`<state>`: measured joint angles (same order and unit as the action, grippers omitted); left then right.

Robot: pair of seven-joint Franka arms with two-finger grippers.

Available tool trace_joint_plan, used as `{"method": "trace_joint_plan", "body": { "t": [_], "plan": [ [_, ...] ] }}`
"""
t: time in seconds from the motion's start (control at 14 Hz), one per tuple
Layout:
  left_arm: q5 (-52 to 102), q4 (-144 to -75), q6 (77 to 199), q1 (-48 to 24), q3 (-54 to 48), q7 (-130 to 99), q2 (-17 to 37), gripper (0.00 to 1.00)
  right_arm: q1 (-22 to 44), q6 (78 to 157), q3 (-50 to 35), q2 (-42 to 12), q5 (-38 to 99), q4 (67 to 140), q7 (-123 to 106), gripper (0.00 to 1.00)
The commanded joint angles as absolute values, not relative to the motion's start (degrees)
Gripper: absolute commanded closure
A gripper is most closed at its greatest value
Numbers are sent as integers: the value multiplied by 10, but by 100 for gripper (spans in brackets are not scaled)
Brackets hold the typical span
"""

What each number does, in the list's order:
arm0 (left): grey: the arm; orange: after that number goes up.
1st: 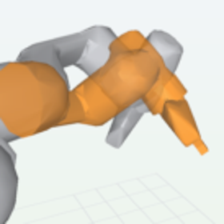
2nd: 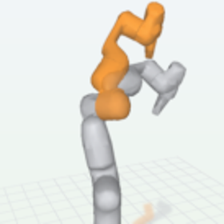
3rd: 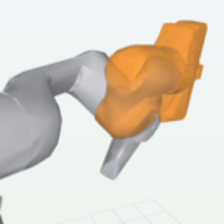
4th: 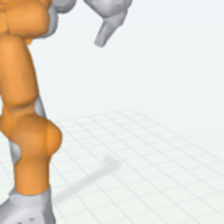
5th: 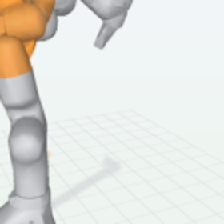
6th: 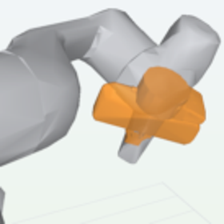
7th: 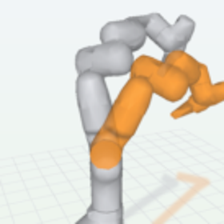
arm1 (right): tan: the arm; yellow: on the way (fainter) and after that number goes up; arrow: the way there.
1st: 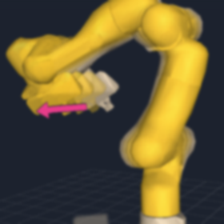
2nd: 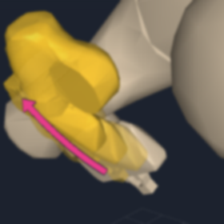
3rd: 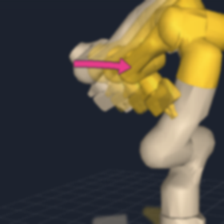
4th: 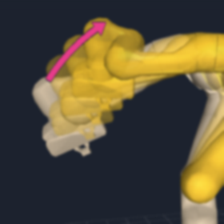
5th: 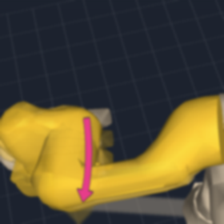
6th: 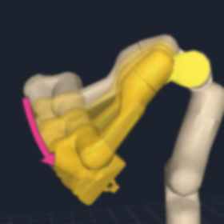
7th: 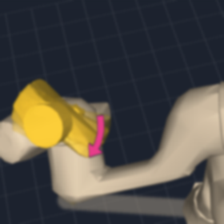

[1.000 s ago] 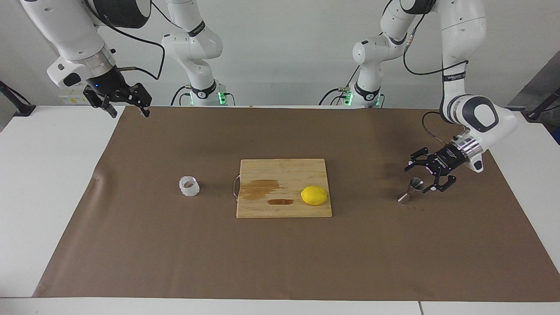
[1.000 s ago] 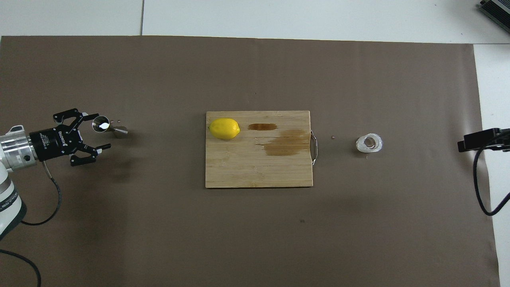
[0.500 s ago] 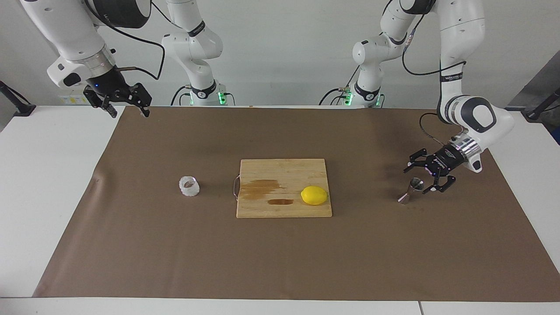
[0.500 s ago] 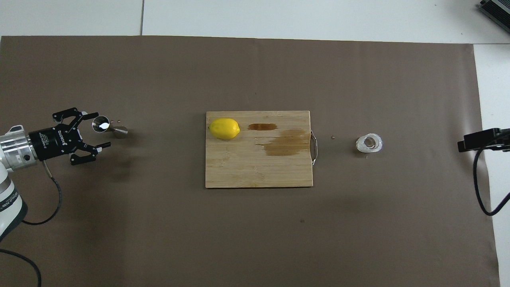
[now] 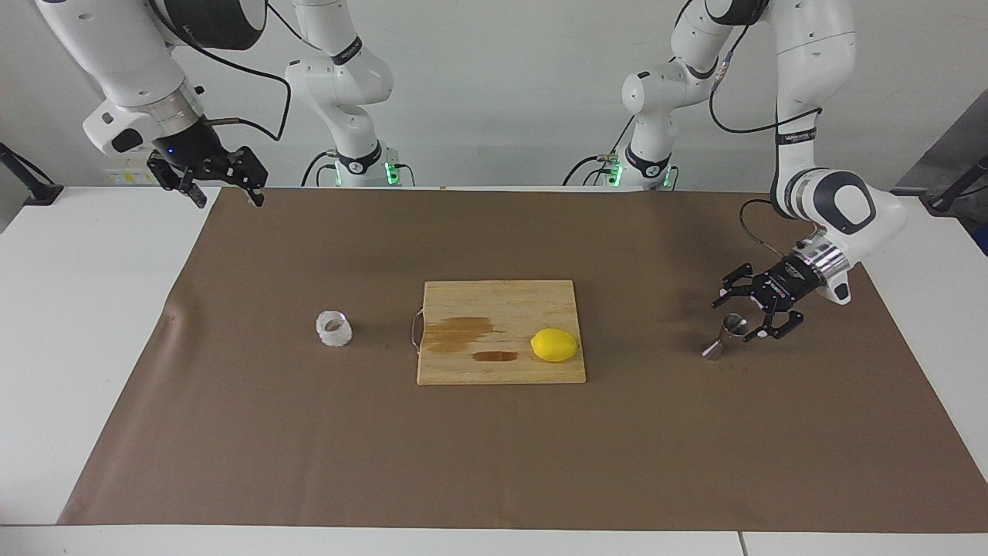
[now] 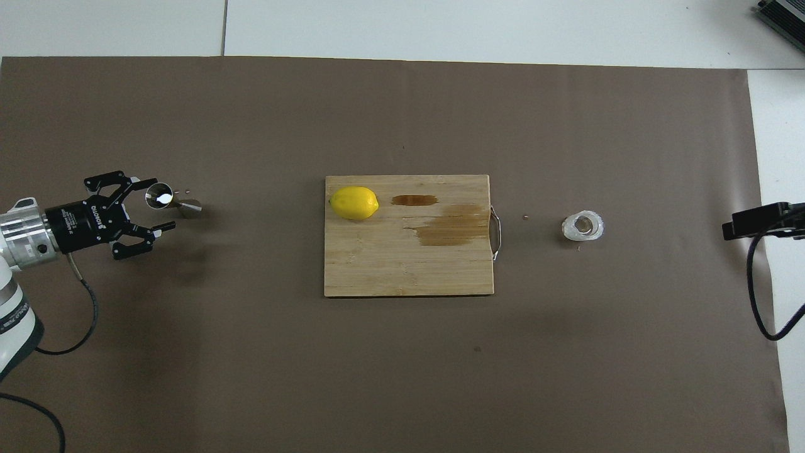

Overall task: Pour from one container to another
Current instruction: 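Close the left gripper around the metal jigger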

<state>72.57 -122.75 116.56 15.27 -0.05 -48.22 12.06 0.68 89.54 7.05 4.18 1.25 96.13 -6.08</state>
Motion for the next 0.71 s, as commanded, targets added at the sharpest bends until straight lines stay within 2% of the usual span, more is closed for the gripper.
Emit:
{"method": "trace_joint_plan", "body": {
  "t": [0.0, 0.64],
  "plan": [
    [746, -1238, 1185, 144, 3, -473, 110, 10, 0, 884, 63, 45, 12, 958, -54, 0],
    [765, -1238, 1207, 132, 3, -475, 113, 17, -1, 884, 63, 45, 12, 959, -54, 0]
  ]
}}
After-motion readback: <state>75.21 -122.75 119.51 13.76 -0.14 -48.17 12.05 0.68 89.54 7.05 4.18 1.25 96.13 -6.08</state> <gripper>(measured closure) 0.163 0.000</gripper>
